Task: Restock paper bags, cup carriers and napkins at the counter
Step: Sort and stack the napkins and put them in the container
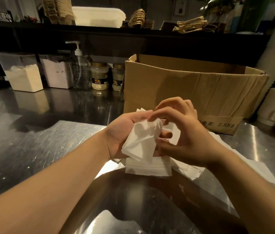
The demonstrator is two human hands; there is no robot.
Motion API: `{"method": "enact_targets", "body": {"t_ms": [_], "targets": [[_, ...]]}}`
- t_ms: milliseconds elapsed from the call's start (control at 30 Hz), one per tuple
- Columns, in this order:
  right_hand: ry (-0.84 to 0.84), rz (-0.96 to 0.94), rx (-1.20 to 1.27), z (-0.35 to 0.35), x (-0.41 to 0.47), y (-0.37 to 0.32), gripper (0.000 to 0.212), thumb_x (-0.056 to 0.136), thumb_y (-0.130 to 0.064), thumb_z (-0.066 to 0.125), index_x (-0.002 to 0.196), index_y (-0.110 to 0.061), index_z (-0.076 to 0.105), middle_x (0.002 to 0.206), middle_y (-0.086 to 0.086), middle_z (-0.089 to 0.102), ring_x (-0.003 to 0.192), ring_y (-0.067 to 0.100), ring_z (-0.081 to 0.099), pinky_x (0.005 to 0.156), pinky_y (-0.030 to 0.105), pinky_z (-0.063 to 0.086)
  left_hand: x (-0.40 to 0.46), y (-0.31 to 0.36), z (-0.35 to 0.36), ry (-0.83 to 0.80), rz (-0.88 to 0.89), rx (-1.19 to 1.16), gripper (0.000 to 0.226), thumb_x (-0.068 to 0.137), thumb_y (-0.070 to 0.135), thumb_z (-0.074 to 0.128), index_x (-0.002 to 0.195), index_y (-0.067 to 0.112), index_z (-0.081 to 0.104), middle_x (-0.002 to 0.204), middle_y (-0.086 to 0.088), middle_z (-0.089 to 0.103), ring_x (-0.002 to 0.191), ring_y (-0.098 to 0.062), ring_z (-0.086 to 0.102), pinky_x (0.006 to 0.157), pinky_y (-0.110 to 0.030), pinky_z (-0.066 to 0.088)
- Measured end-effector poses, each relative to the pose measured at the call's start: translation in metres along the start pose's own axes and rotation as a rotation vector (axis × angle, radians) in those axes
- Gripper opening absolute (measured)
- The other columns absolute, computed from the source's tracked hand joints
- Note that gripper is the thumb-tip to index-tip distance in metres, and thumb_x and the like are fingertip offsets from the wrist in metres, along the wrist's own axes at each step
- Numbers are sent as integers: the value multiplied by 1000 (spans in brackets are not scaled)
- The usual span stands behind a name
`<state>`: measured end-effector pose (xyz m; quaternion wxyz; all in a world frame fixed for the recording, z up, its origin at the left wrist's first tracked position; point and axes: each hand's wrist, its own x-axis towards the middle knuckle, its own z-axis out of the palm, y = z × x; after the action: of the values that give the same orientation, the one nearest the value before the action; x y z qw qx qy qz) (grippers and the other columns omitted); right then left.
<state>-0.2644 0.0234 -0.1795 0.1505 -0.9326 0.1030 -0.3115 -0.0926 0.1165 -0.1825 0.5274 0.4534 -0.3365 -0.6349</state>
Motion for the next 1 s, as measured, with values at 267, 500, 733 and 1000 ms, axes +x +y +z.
{"method": "enact_targets", "body": {"t_ms": [267,500,733,1000], "targets": [[133,-116,-196,9,-1,1,15,83,-46,65,93,-40,74,121,-7,55,118,21,41,93,27,34,-3,4,5,103,44,-22,37,100,47,39,118,23,62,87,-7,75,87,-25,67,81,-44,58],[254,-113,-176,13,0,6,19,89,-46,64,99,-31,67,107,-8,60,103,12,46,92,39,42,-4,4,4,74,84,-113,40,100,46,42,118,18,64,93,-9,73,82,-25,70,74,-42,61],[132,-196,-271,10,-2,-1,23,88,-52,65,108,-42,72,127,-7,53,122,21,37,97,39,34,-5,5,4,76,80,-80,42,99,49,39,122,22,62,94,-7,74,84,-24,70,76,-42,60],[9,-194,-249,8,-5,-3,21,86,-58,68,85,-38,74,114,-24,62,124,10,38,104,39,24,-2,5,-1,96,103,-148,48,100,54,39,127,22,61,111,-10,72,98,-28,66,78,-42,60]]}}
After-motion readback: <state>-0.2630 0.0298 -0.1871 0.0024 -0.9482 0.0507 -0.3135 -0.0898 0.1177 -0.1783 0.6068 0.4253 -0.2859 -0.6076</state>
